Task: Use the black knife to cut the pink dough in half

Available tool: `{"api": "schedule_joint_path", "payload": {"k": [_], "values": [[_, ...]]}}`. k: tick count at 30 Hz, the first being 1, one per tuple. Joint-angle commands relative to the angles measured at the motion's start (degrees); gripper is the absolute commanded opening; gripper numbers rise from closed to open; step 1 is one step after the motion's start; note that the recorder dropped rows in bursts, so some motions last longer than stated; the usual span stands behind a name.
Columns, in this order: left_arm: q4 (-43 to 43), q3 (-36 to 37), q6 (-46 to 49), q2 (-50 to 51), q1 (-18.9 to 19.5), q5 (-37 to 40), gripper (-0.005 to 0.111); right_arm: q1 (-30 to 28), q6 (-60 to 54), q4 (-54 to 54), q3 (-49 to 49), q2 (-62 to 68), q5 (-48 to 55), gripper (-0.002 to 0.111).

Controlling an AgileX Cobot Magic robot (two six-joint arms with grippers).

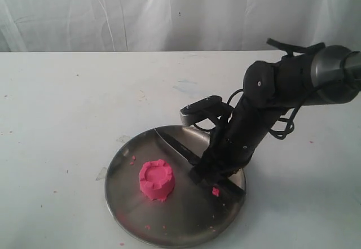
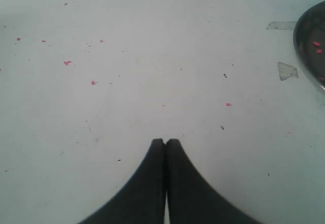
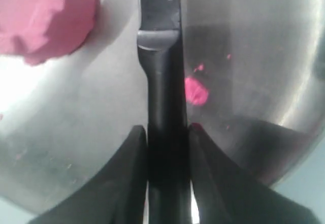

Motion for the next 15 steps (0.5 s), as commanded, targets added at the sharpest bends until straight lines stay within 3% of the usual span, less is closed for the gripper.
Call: {"api": "schedule_joint_path", "payload": {"k": [1, 8, 15], "values": [[-0.2, 0.2, 0.0, -0.2, 0.2, -0.1, 0.000, 0.1, 0.2, -0.8, -0.8, -3.2, 11.5, 0.003], [-0.2, 0.2, 0.0, -0.2, 0.2, -0.1, 0.000, 0.1, 2.2, -4.2, 0.1, -3.5, 14.9, 0.003], [-0.2, 0.2, 0.0, -0.2, 0.2, -0.1, 0.000, 0.1, 10.8, -13.6, 1.5, -1.7, 9.8, 0.003]]}}
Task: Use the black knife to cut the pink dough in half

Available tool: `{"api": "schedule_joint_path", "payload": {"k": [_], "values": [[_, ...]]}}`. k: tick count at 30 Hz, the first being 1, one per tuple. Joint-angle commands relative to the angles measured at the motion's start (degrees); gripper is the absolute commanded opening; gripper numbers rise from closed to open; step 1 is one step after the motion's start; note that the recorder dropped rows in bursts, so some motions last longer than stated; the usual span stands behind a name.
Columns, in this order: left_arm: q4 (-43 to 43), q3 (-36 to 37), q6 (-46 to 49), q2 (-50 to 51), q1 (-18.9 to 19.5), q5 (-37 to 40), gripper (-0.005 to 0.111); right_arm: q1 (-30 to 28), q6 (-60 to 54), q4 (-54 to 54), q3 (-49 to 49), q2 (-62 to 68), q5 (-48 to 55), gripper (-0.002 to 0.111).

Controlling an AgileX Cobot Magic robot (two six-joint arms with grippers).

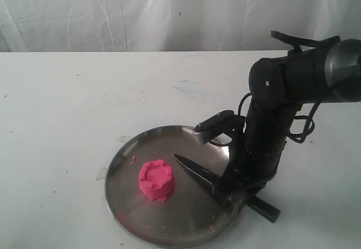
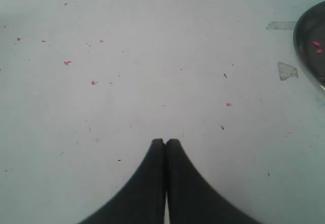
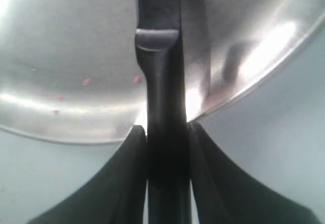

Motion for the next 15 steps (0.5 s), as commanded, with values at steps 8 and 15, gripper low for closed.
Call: {"api": "schedule_joint_path", "payload": {"k": [8, 15], "values": [[-0.2, 0.2, 0.0, -0.2, 0.2, -0.1, 0.000, 0.1, 4.4, -3.5, 0.4, 1.6, -1.9, 0.016], [-0.2, 0.2, 0.0, -0.2, 0.2, -0.1, 0.000, 0.1, 5.6, -3.2, 0.3, 1.6, -2.5, 0.028]]}}
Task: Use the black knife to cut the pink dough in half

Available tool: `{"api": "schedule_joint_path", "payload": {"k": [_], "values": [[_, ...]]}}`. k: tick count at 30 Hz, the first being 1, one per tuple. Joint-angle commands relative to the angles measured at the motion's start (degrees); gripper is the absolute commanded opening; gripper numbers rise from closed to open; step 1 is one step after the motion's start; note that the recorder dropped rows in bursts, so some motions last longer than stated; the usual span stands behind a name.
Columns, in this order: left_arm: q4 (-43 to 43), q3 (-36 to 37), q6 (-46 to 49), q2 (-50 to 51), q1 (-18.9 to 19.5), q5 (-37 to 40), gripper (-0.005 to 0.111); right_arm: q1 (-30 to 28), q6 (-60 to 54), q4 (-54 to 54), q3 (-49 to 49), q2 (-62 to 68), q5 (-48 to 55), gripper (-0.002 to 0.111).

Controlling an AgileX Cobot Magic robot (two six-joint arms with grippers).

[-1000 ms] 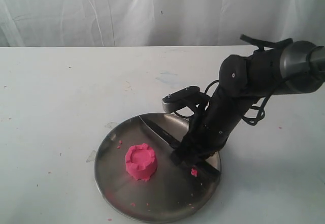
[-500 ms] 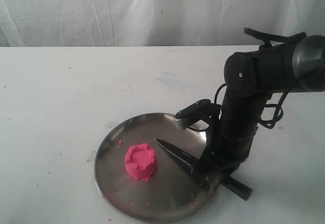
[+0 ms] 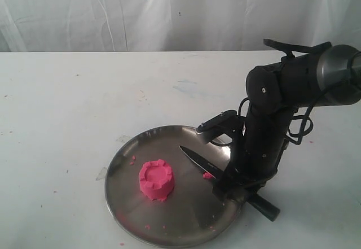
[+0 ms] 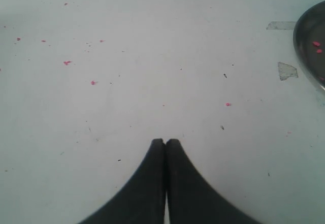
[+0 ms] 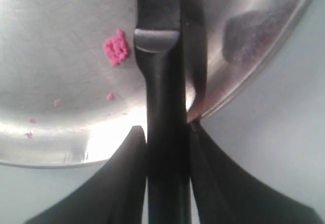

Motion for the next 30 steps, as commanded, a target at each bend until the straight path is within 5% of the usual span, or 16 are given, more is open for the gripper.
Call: {"api": "schedule_joint_path", "payload": {"k": [1, 6, 13, 18, 21, 24, 26, 30], "values": [[-0.2, 0.2, 0.0, -0.2, 0.2, -0.1, 0.000, 0.1, 0.9, 0.0, 0.2, 0.1, -0.6, 0.028], [-0.2, 0.2, 0.0, -0.2, 0.2, -0.1, 0.000, 0.1, 0.9, 0.0, 0.2, 0.1, -1.2, 0.031], [-0.2, 0.2, 0.0, -0.2, 0.2, -0.1, 0.000, 0.1, 1.1, 0.0, -0.2, -0.2, -3.2, 0.060], [-0.2, 0.2, 0.0, -0.2, 0.2, -0.1, 0.000, 0.1, 1.8, -0.1, -5.2, -5.2, 6.4, 0.060], [-0.2, 0.2, 0.0, -0.2, 0.2, -0.1, 0.000, -0.1, 5.5, -5.9, -5.9, -13.0, 1.5, 0.059], [-0.2, 0.2, 0.0, -0.2, 0.2, -0.1, 0.000, -3.6, 33.3, -34.7, -5.9, -15.9, -9.7, 0.059], [-0.2, 0.2, 0.0, -0.2, 0.2, -0.1, 0.000, -9.1, 46.8, -42.9, -5.9, -15.5, -12.1, 0.053], [-0.2, 0.2, 0.0, -0.2, 0.2, -0.1, 0.000, -18.4, 39.3, -30.3, -5.9, -12.9, -12.9, 0.039]]}}
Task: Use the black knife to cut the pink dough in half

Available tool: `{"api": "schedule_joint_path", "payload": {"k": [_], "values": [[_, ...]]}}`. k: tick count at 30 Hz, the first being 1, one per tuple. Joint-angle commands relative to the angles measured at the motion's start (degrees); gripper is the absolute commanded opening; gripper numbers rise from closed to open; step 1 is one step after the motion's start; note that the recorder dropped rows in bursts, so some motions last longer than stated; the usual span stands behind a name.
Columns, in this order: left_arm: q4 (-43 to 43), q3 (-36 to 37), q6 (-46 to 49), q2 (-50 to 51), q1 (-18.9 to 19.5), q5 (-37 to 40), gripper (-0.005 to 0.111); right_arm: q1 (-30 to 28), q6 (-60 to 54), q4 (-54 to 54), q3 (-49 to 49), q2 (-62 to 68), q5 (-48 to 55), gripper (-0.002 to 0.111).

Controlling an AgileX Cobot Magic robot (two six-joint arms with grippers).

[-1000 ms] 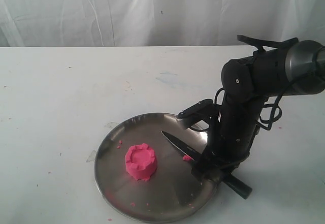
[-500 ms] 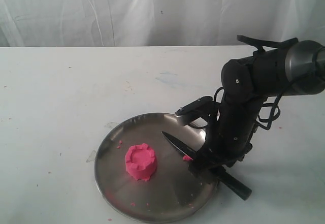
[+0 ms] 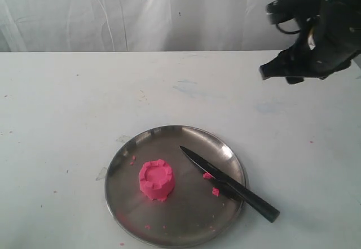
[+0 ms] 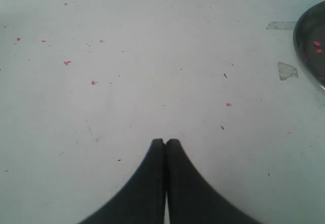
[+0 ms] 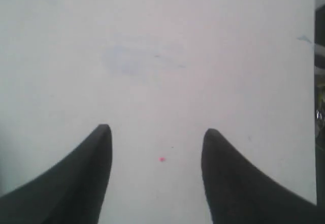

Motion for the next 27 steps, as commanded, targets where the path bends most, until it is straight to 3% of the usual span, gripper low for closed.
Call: {"api": "schedule_joint_path", "payload": {"k": [1, 3, 6, 9, 16, 21, 27], "values": [[-0.2, 0.2, 0.0, -0.2, 0.2, -0.1, 0.000, -10.8, -10.2, 15.6, 0.0, 3.1, -0.6, 0.036], [-0.2, 0.2, 0.0, -0.2, 0.2, -0.1, 0.000, -15.4, -26.2, 33.4, 0.0, 5.5, 2.1, 0.035], [-0.2, 0.2, 0.0, -0.2, 0.2, -0.1, 0.000, -20.9, -53.7, 64.8, 0.0, 10.3, 14.1, 0.035], [-0.2, 0.2, 0.0, -0.2, 0.2, -0.1, 0.000, -22.3, -68.0, 79.1, 0.0, 15.2, 27.4, 0.035], [-0.2, 0.2, 0.0, -0.2, 0.2, -0.1, 0.000, -16.3, -71.1, 84.8, 0.0, 17.2, 30.8, 0.035], [-0.2, 0.2, 0.0, -0.2, 0.2, -0.1, 0.000, -10.0, -74.3, 83.3, 0.0, 16.7, 30.8, 0.035], [-0.2, 0.2, 0.0, -0.2, 0.2, -0.1, 0.000, -9.0, -77.6, 82.7, 0.0, 16.7, 28.9, 0.035]]}}
